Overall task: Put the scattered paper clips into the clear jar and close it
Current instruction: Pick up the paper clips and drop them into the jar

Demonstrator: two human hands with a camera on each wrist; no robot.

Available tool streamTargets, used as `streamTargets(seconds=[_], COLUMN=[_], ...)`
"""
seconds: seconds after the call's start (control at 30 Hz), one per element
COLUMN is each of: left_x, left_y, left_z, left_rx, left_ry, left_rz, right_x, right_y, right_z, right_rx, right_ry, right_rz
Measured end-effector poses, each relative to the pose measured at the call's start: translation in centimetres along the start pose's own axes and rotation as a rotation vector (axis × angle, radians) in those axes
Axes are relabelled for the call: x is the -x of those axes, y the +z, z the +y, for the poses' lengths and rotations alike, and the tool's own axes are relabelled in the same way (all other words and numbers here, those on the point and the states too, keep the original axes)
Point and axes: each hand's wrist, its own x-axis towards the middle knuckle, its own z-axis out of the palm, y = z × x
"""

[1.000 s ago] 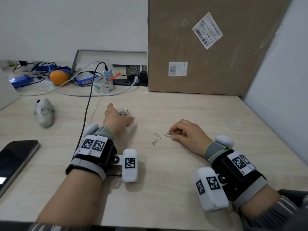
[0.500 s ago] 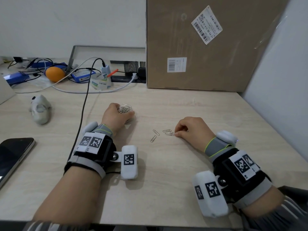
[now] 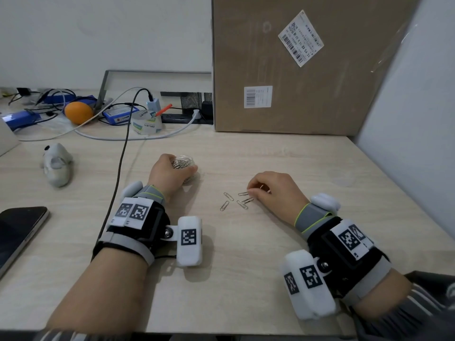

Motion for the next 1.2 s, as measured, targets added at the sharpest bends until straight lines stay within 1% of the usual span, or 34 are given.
streamTargets(seconds=[0.03,0.07,0.17,0.3,0.43,0.6,0.73,0.93,1.1,1.2], left_x=[0.0,0.0,0.0,0.1,0.2,0.4,0.5,0.6,0.7,0.6], left_y=[0.0,0.0,0.0,0.0,0.1,0.2,0.3,0.4,0.5,0.5], left_z=[0.0,0.0,0.0,0.1,0.2,0.4,0.6,0.6,0.8,0.8], left_rx=[0.002,0.001,0.002,0.003,0.011,0.009,0.006,0.021,0.01,0.013], left_ry=[0.0,0.002,0.0,0.003,0.009,0.015,0.03,0.039,0.053,0.062], left_rz=[0.0,0.0,-0.002,-0.007,-0.004,-0.006,-0.016,-0.006,-0.006,-0.008], right_x=[0.1,0.2,0.3,0.1,-0.4,-1.1,-1.6,-2.0,-2.2,-2.6], right_y=[0.0,-0.1,0.0,0.3,0.8,1.3,1.6,1.3,1.0,1.1], right_z=[-0.1,-0.1,-0.1,0.2,0.1,-0.1,-0.3,-0.8,-1.3,-1.5], right_rx=[-0.008,0.0,0.067,0.034,0.059,0.163,0.299,0.446,0.62,0.673], right_ry=[0.007,0.014,0.005,-0.057,-0.094,-0.098,-0.088,-0.087,-0.14,-0.139], right_rz=[0.006,-0.019,-0.155,-0.132,-0.118,-0.171,-0.229,-0.243,-0.277,-0.285])
